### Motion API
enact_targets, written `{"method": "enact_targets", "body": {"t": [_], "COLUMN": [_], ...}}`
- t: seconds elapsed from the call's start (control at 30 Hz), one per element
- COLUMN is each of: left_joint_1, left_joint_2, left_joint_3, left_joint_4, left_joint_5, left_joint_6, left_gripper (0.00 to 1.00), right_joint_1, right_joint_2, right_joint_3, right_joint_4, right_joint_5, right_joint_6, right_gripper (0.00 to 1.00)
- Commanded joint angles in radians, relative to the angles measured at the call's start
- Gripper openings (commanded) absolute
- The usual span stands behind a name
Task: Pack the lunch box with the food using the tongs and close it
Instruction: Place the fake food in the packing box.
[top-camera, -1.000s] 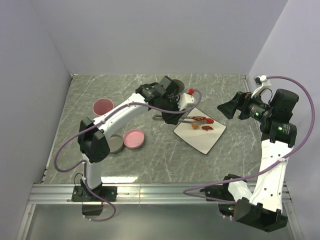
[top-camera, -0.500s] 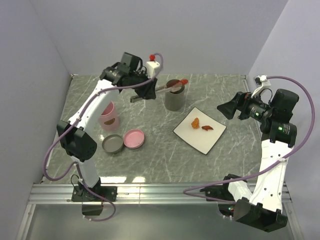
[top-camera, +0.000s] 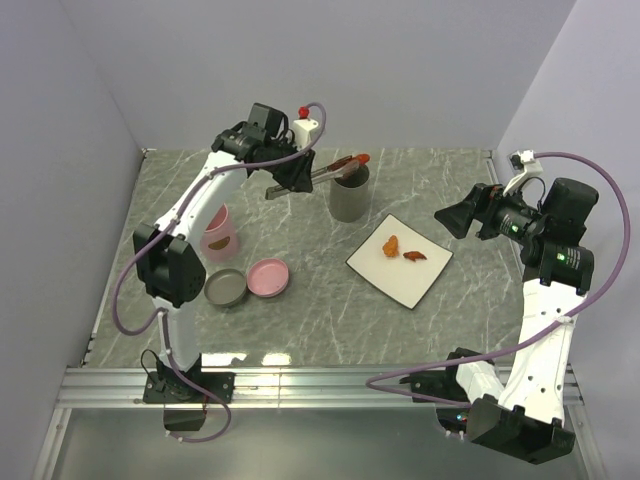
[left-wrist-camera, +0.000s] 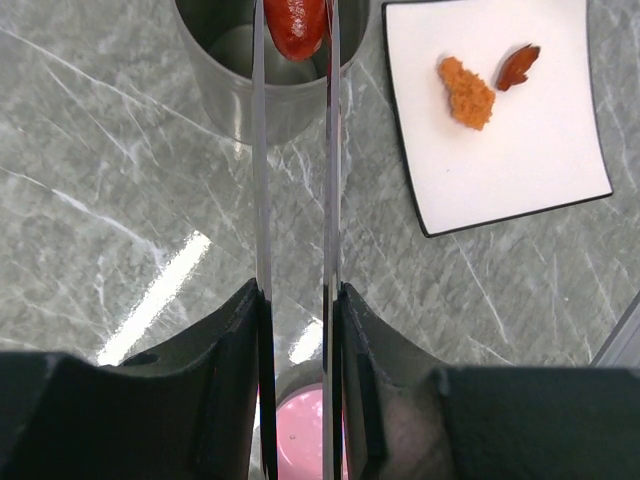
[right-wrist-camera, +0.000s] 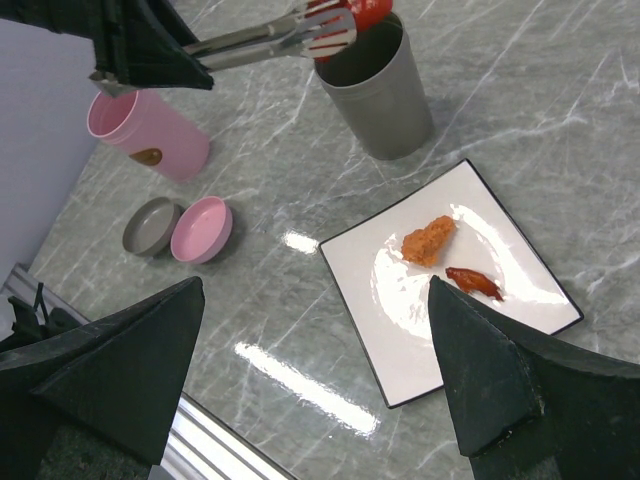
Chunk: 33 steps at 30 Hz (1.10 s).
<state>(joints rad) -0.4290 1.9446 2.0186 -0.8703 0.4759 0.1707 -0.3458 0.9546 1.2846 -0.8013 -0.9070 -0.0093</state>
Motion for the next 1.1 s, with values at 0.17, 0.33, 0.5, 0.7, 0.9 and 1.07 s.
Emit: {"method": "enact_targets", "body": {"t": [0.17, 0.33, 0.5, 0.7, 0.9, 1.07], "left_joint_1": [-0.002, -0.002, -0.002, -0.002, -0.004, -0.036], "left_joint_2": [0.030, 0.040, 0.028, 0.002, -0.039, -0.111], "left_joint_3": [0.048, 0.049, 0.043, 0.045, 0.046, 0.006], "left_joint_4": [0.077, 0.074, 0.076, 0.062, 0.050, 0.036], "left_joint_5": [0.018, 0.015, 0.009, 0.024, 0.053, 0.098], "left_joint_6": [-0.013, -0.013, -0.017, -0.019, -0.023, -0.001], "left_gripper": [0.03, 0.15, 0.41, 0.52, 0.55, 0.57], "right_joint_1": [-0.009, -0.009, -0.009, -0.009, -0.007, -0.009], "right_joint_2": [-0.002, -0.005, -0.002, 0.003, 0.007, 0.012], "right_joint_3": [0.035, 0.028, 0.030, 0.035, 0.035, 0.033], "right_joint_4": [0.008, 0.011, 0.011, 0.013, 0.014, 0.019], "right_joint_5": [-0.007, -0.001, -0.001, -0.009, -0.012, -0.010], "right_joint_6": [-0.008, -0.006, -0.004, 0.000, 0.002, 0.005], "right_gripper": [1.00, 1.00, 1.00, 1.00, 1.00, 1.00]}}
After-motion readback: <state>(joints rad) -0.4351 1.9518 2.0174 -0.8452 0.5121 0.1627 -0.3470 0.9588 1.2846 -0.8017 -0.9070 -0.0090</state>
